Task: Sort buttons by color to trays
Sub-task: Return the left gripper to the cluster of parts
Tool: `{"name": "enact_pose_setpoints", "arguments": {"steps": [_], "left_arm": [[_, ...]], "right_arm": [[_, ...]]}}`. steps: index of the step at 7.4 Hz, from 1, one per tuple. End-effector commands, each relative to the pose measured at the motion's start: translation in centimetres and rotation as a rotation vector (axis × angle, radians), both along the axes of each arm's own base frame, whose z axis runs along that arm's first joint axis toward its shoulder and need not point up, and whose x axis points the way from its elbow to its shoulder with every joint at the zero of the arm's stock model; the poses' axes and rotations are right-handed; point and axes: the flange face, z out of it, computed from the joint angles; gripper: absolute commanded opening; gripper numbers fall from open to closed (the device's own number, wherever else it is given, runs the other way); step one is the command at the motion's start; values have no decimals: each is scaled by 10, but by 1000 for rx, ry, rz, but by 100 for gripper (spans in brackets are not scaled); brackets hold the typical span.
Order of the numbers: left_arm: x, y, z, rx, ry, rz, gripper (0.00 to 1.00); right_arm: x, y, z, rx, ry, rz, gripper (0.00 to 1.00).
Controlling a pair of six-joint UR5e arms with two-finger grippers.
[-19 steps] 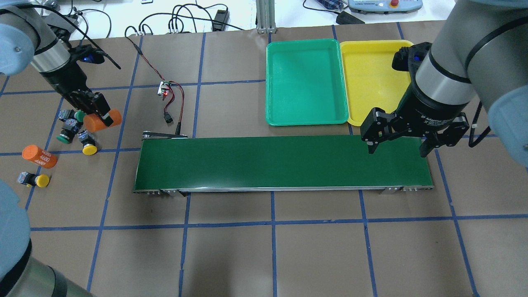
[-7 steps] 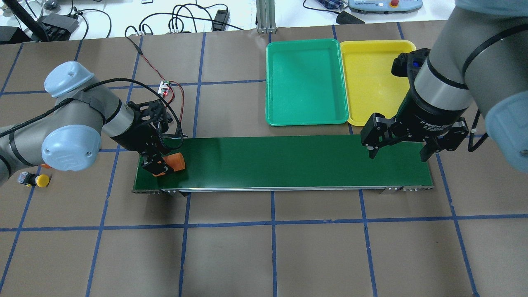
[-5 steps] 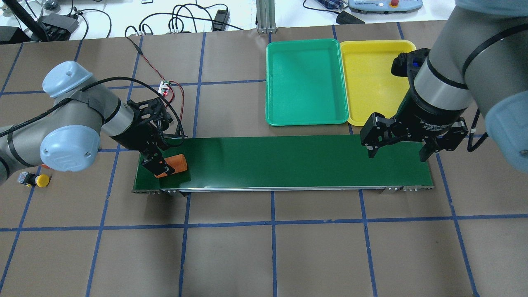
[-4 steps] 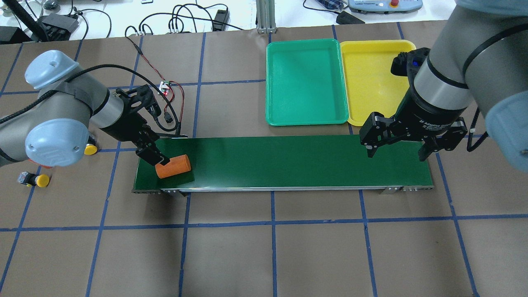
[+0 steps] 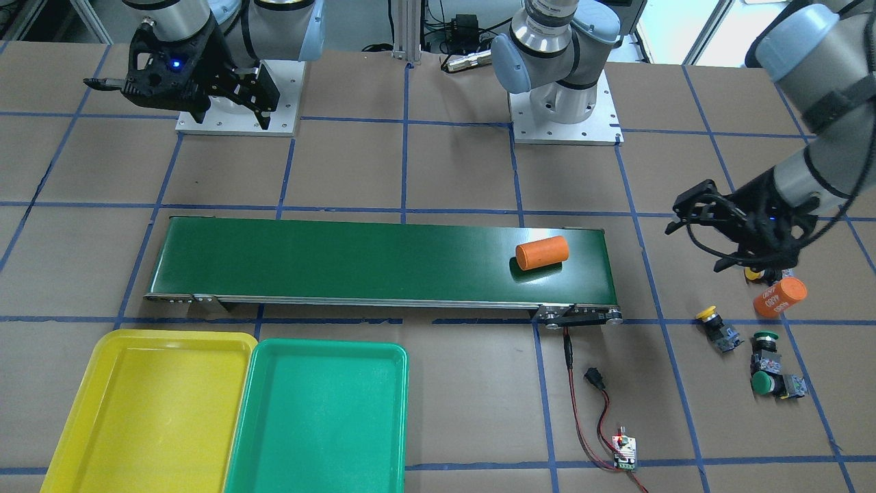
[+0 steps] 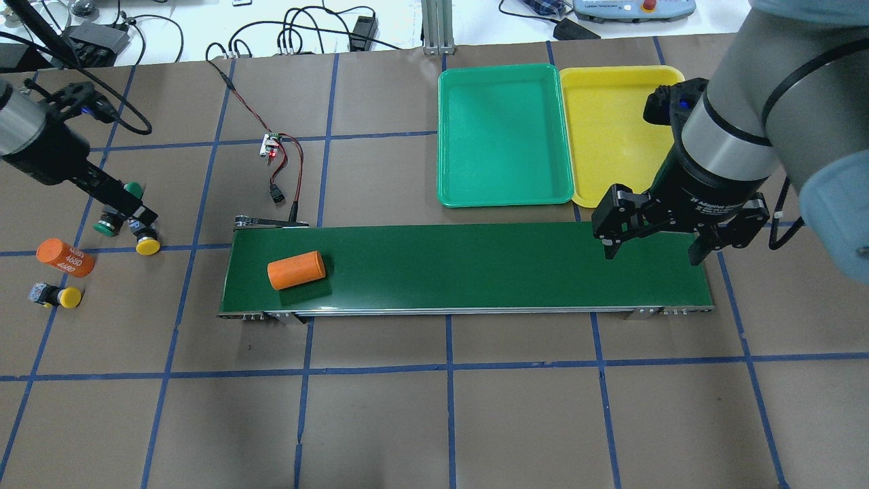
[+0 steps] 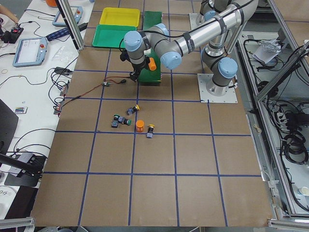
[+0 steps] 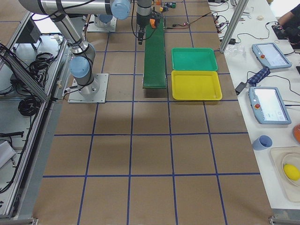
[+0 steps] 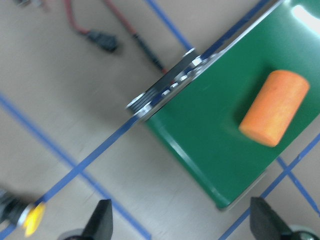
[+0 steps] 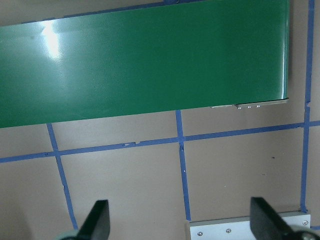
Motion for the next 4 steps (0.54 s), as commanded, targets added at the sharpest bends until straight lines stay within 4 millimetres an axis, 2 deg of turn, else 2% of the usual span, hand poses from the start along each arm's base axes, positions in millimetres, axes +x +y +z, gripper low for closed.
{"name": "enact_pose_setpoints", "arguments": {"steps": [1,3,4], "left_arm": [[98,-9,-20,-7,-54,138,100],[150,-29,-27,-9,-133,189,100],[175,-33,-35,4,-135,281,100]], "right_arm": [[-2,-1,2,-7,9,6,100],[-1,0,-1,2,11,5,100],[0,0,1,-1,-1,-1,100]]}}
